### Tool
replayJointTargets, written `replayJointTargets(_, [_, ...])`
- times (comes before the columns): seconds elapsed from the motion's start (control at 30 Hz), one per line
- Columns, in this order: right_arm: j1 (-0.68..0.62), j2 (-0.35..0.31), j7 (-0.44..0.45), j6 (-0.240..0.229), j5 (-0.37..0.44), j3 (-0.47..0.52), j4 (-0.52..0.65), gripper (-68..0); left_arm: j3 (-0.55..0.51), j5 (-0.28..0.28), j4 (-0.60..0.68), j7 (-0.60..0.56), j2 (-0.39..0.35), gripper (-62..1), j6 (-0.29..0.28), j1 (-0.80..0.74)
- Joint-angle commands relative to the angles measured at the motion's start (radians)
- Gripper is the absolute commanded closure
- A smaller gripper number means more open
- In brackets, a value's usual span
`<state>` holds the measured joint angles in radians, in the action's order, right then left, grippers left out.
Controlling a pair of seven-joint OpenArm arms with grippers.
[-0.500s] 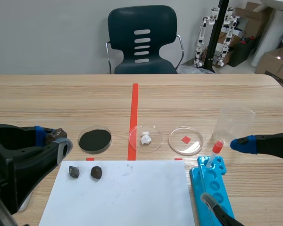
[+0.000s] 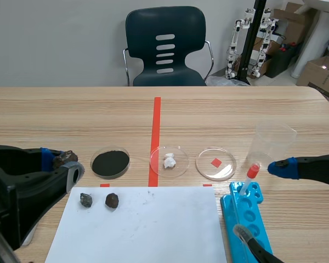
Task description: Put the right mineral back
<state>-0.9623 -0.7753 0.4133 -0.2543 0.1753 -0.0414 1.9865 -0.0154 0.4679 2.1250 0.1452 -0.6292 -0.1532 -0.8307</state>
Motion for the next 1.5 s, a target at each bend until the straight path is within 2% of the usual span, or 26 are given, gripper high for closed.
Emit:
replayJointTargets(0.0, [0.001, 0.0, 0.011, 0.0, 0.011, 0.001, 0.005, -52.9, -0.001, 0.006, 0.011, -0.017, 0.002, -10.0, 0.001, 0.008])
replayJointTargets(0.23, [0.001, 0.0, 0.011, 0.0, 0.011, 0.001, 0.005, -52.9, 0.0, 0.006, 0.011, -0.017, 0.002, -10.0, 0.001, 0.013])
replayJointTargets(0.37, [0.001, 0.0, 0.011, 0.0, 0.011, 0.001, 0.005, -52.9, 0.013, 0.006, 0.011, 0.023, -0.001, -10.0, 0.005, 0.039])
replayJointTargets(0.67, [0.001, 0.0, 0.011, 0.0, 0.011, 0.001, 0.005, -52.9, 0.126, 0.006, 0.01, 0.146, -0.003, -10.0, 0.012, 0.176])
replayJointTargets(0.73, [0.001, 0.0, 0.011, 0.0, 0.011, 0.001, 0.005, -52.9, 0.161, 0.006, 0.01, 0.174, -0.003, -10.0, 0.041, 0.216])
replayJointTargets(0.9, [0.001, 0.0, 0.011, 0.0, 0.011, 0.001, 0.005, -52.9, 0.259, 0.012, 0.008, 0.254, -0.003, -10.0, 0.167, 0.32])
replayJointTargets(1.03, [0.001, 0.0, 0.011, 0.0, 0.011, 0.001, 0.005, -52.9, 0.33, 0.09, -0.019, 0.302, -0.003, -10.0, 0.238, 0.414])
replayJointTargets(1.13, [0.001, 0.0, 0.011, 0.0, 0.011, 0.001, 0.005, -52.9, 0.382, 0.162, -0.072, 0.333, -0.003, -10.0, 0.265, 0.492])
replayJointTargets(1.2, [0.001, 0.0, 0.011, 0.0, 0.011, 0.001, 0.005, -52.9, 0.423, 0.188, -0.117, 0.354, -0.003, -10.0, 0.274, 0.55])
replayJointTargets(1.33, [0.001, 0.0, 0.011, 0.0, 0.011, 0.001, 0.005, -52.9, 0.531, 0.195, -0.209, 0.36, 0.004, -10.0, 0.283, 0.663])
replayJointTargets(1.47, [0.001, 0.0, 0.011, 0.0, 0.011, 0.001, 0.005, -52.9, 0.628, 0.195, -0.302, 0.375, 0.041, -10.0, 0.335, 0.758])
